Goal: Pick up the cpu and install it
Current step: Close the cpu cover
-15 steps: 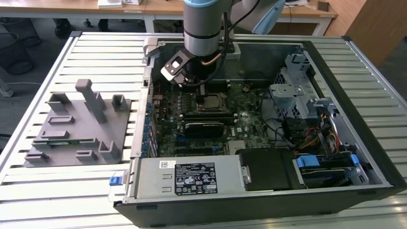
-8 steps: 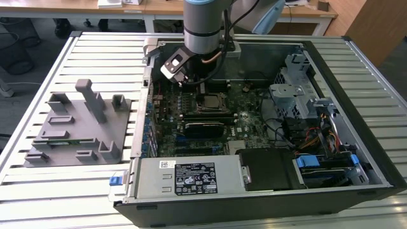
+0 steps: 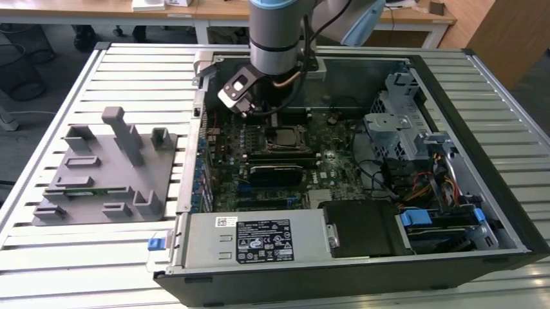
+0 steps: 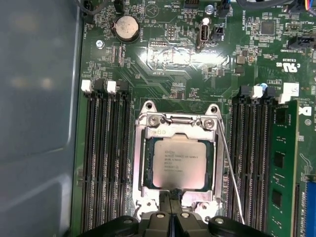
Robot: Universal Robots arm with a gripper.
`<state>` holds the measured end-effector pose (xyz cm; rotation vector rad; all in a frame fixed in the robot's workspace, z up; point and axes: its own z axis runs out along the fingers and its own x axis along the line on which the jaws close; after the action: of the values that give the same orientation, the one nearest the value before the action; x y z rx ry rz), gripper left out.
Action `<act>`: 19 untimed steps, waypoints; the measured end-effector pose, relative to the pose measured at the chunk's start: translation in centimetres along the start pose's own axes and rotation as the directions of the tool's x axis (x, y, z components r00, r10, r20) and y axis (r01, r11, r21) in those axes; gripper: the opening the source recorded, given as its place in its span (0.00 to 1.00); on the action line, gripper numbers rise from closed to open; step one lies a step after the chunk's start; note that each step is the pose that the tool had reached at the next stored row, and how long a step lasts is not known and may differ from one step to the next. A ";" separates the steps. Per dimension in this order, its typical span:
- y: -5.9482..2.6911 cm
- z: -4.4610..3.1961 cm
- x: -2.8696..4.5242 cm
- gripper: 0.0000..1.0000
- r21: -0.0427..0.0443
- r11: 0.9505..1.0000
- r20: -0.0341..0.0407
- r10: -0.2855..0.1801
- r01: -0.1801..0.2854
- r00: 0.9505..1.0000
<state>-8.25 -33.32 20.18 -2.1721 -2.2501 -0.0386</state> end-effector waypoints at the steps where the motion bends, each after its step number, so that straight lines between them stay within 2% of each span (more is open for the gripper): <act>1: 0.07 0.04 -0.01 0.11 0.001 1.000 -0.002 0.000 0.000 1.000; 5: 0.30 0.18 -0.02 0.11 0.007 1.000 -0.011 0.000 0.000 1.000; 10: 0.31 0.05 -0.01 0.11 0.008 1.000 -0.018 0.000 0.000 1.000; 16: 0.32 -0.57 -0.02 0.11 0.009 1.000 -0.020 0.000 0.000 1.000; 19: 0.31 -0.59 -0.41 0.11 0.011 1.000 -0.021 0.001 0.000 1.000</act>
<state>-7.93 -33.73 20.76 -2.1566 -2.2335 -0.0483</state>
